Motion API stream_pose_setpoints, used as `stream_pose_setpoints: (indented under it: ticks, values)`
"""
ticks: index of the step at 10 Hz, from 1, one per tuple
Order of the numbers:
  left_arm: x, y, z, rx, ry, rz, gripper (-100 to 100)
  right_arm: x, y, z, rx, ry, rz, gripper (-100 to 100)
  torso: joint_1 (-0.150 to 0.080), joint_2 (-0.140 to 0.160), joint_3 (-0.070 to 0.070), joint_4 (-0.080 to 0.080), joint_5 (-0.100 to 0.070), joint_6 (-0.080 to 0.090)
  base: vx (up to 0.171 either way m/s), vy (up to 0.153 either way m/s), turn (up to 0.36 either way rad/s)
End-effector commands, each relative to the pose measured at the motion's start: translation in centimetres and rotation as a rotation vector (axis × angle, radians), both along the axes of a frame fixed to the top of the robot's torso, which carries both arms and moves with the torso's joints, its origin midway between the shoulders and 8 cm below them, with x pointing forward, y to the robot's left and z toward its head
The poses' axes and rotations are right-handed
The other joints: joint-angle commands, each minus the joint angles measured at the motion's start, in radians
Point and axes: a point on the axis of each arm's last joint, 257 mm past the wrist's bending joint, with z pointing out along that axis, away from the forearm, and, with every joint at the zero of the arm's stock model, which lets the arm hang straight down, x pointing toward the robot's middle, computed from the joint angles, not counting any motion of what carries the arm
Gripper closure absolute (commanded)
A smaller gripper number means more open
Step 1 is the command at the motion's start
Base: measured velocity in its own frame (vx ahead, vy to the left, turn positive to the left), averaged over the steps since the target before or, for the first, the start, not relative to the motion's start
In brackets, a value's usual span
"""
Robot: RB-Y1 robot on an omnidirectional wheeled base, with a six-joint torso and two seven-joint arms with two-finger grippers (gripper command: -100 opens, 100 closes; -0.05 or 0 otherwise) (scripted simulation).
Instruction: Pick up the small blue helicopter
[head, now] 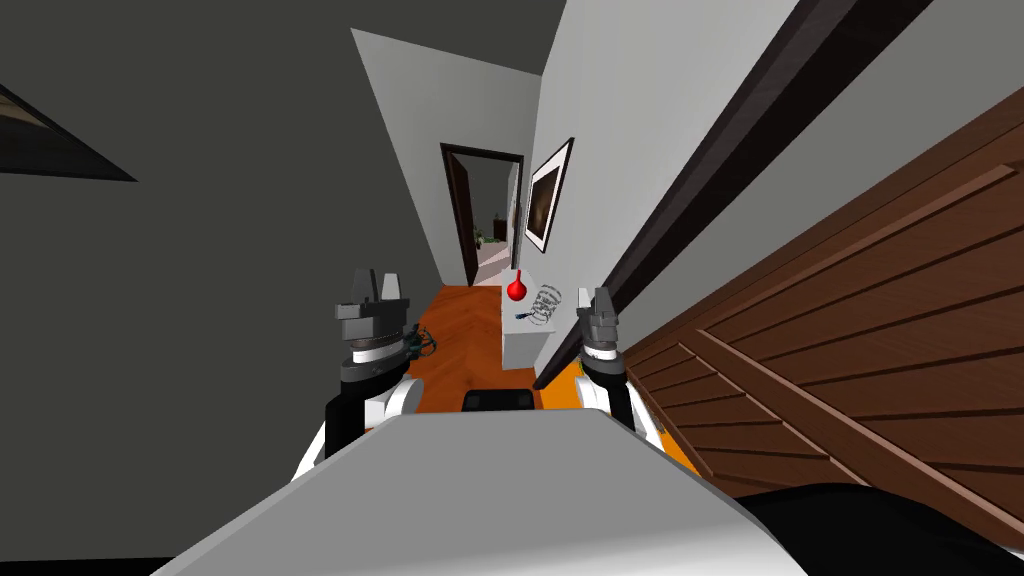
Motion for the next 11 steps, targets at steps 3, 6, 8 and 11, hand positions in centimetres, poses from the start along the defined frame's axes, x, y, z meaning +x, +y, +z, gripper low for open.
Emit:
stream_pose_setpoints:
  ticks: [3,6,8,11]
  values:
    - [0.0,0.0,0.0,0.0,0.0,0.0,0,0.4,2.1,-1.6,-0.18,-0.004,-0.032,-100,-0.002,-0.001,0.0,0.0,0.0,0.0,0.02,0.074,0.014]
    - [0.0,0.0,0.0,0.0,0.0,0.0,0,0.8,3.4,-2.8,-0.289,-0.01,-0.051,-100,-0.001,-0.001,0.0,0.0,0.0,0.0,0.017,0.081,0.01]
    - [0.0,0.0,0.0,0.0,0.0,0.0,0,1.2,4.5,-4.0,-0.389,-0.018,-0.066,-100,0.001,-0.001,0.0,0.0,0.0,0.0,0.024,0.097,0.007]
    - [0.0,0.0,0.0,0.0,0.0,0.0,0,1.8,6.1,-6.5,-0.568,-0.042,-0.088,-100,0.0,-0.002,-0.001,0.0,0.0,0.0,0.043,0.1,0.009]
